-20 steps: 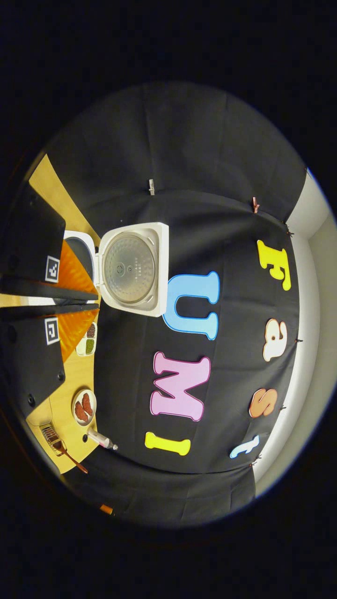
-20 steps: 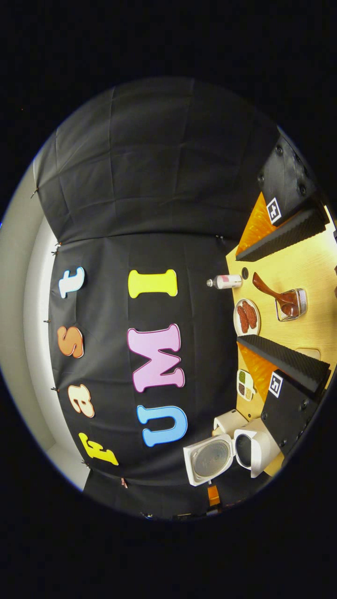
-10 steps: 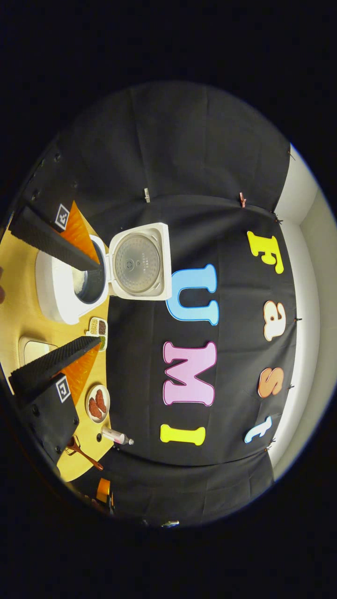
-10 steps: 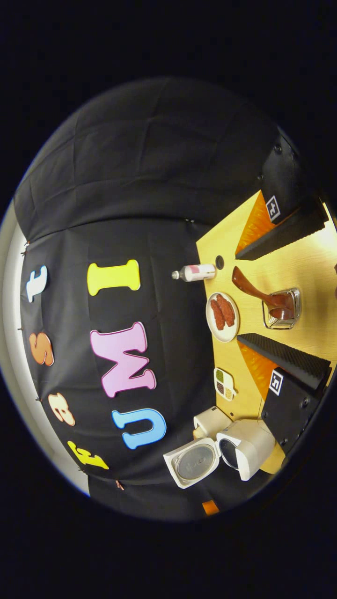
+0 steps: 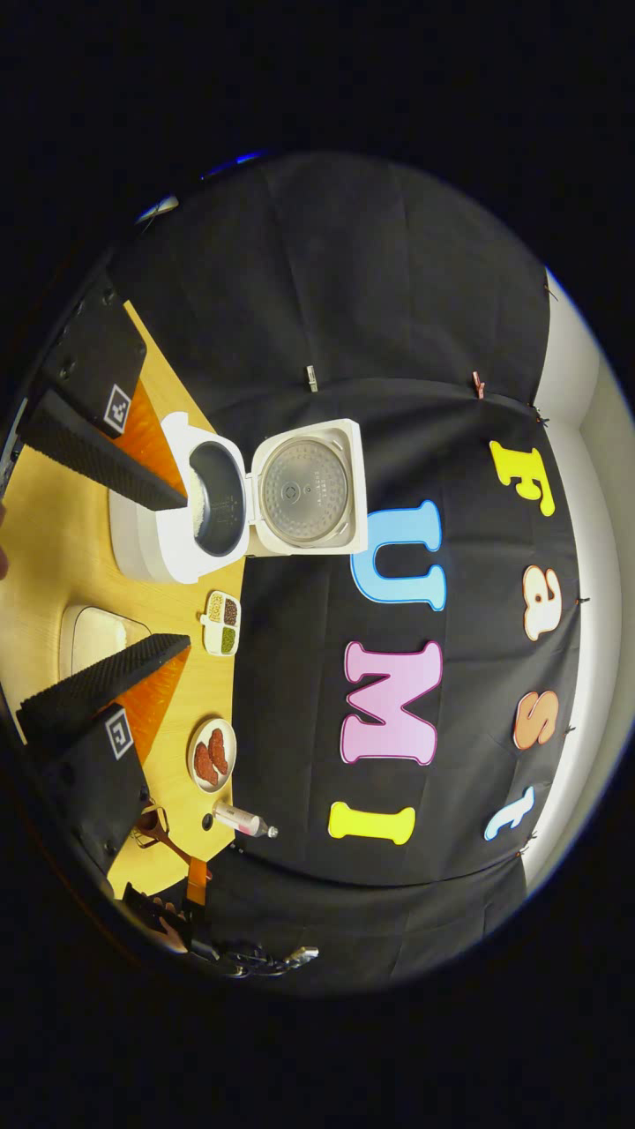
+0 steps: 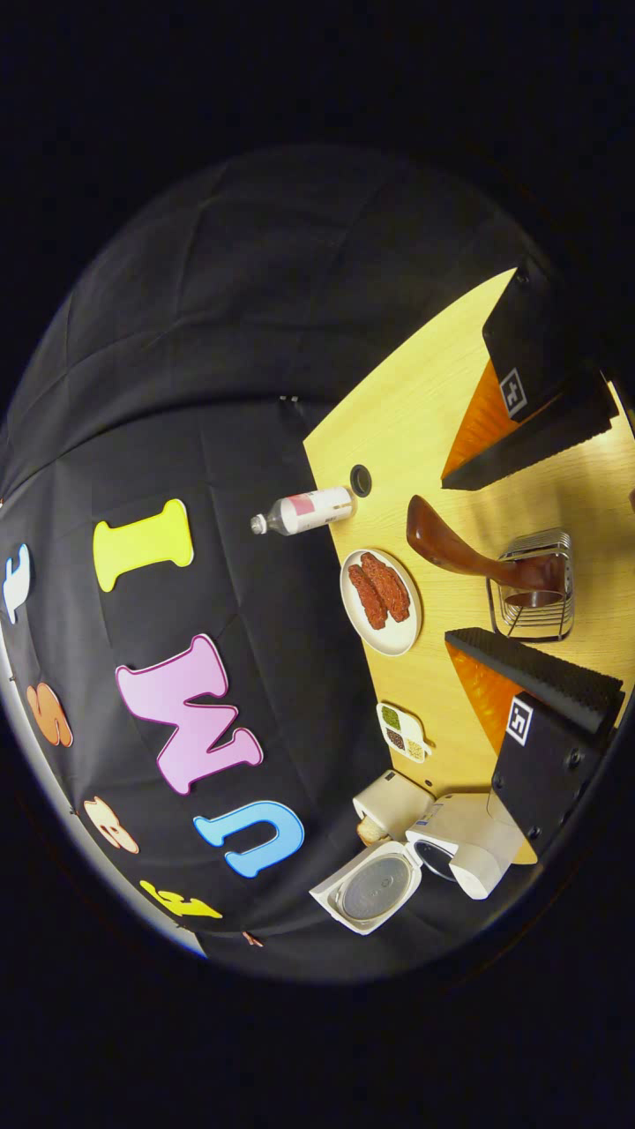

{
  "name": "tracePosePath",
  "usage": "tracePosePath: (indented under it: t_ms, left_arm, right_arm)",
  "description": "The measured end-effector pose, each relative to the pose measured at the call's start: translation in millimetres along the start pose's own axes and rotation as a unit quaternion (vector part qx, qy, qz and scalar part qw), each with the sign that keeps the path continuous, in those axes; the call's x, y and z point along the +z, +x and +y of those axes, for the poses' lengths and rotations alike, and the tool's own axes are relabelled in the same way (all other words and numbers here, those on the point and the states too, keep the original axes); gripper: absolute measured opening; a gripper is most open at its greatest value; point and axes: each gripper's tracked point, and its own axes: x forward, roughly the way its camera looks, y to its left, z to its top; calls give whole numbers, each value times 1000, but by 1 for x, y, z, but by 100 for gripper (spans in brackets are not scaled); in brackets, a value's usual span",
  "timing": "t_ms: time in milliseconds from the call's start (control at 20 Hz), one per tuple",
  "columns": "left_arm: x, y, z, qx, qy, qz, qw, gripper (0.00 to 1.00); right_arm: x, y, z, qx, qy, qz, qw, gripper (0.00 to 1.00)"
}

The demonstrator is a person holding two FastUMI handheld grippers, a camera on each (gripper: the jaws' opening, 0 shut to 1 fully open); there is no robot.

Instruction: Close the left gripper, press the button to open the rice cooker; take a wooden spoon from the chopstick holder with the right hand, scoop a spoonful of rice and pour it into the rice cooker, then put the wooden spoon back into the chopstick holder.

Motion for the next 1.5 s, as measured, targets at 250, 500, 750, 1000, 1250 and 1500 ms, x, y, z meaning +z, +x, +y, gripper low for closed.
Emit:
tracePosePath:
  t_ms: [250, 500, 750, 1000, 1250, 1500]
  left_arm:
    - [-16, -8, -5, 7, 3, 13, 1000, 97]
    - [-38, -19, 0, 11, -17, 41, 999, 97]
    - [-59, -27, 8, 6, -25, 61, 998, 97]
    - [-64, -29, 19, -14, -39, 60, 997, 97]
    - [-60, -20, 36, -41, -49, 49, 997, 97]
    - [-60, -13, 63, -56, -55, 42, 996, 96]
  right_arm:
    - [-13, 33, 2, 6, 35, 36, 999, 96]
    - [-30, 52, 4, 4, 44, 62, 997, 51]
    - [-30, 41, 13, 9, 33, 63, 997, 20]
    - [-11, 4, 28, 9, 2, 38, 999, 18]
    - [34, -29, 49, 0, -2, -14, 1000, 17]
    - [55, -59, 92, 14, -12, -41, 999, 17]
